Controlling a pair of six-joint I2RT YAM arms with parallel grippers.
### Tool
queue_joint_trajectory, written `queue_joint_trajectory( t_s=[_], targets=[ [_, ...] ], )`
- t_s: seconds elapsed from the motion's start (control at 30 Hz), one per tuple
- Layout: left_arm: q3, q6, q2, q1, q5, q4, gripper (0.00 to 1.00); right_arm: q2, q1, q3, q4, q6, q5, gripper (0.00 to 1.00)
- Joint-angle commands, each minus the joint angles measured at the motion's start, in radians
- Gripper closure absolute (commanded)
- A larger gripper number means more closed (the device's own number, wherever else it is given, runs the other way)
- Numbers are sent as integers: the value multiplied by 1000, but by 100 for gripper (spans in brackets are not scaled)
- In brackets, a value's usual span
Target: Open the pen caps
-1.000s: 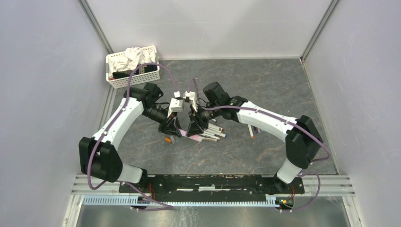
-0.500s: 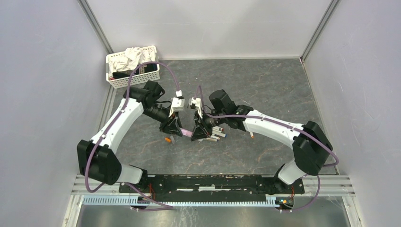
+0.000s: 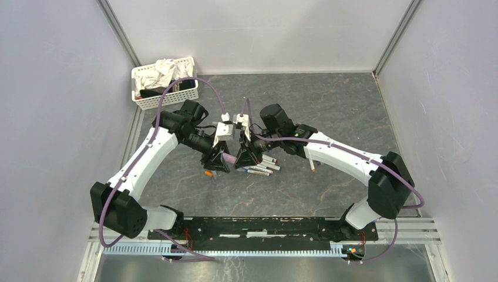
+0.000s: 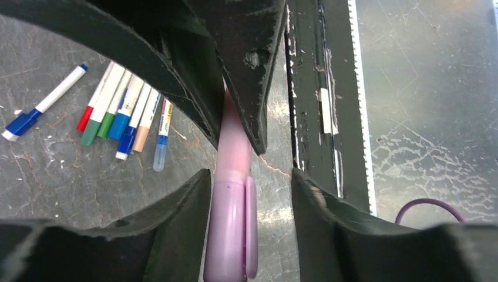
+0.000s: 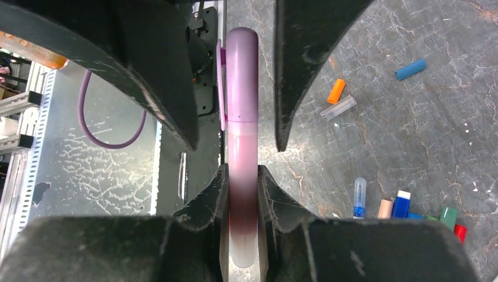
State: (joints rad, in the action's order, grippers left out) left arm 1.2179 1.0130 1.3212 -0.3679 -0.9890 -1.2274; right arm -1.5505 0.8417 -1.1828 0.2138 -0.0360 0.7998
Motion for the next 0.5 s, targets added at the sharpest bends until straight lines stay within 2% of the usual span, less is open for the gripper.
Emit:
queue_joint_trajectory(
  t_s=[0.0, 0.13, 0.3, 0.47],
  targets=[
    [1, -59, 14, -12, 17, 47, 47, -12, 3, -75, 61, 63, -5, 100],
    [11, -57, 17, -14, 39, 45, 75, -25, 4, -86, 117, 100, -32, 100],
    [23, -25, 22, -14, 119, 21, 97, -6, 3, -61, 156, 130, -78, 100],
    [51, 36, 36, 0, 190, -44, 98, 58, 1, 42, 172, 152, -151, 100]
  ],
)
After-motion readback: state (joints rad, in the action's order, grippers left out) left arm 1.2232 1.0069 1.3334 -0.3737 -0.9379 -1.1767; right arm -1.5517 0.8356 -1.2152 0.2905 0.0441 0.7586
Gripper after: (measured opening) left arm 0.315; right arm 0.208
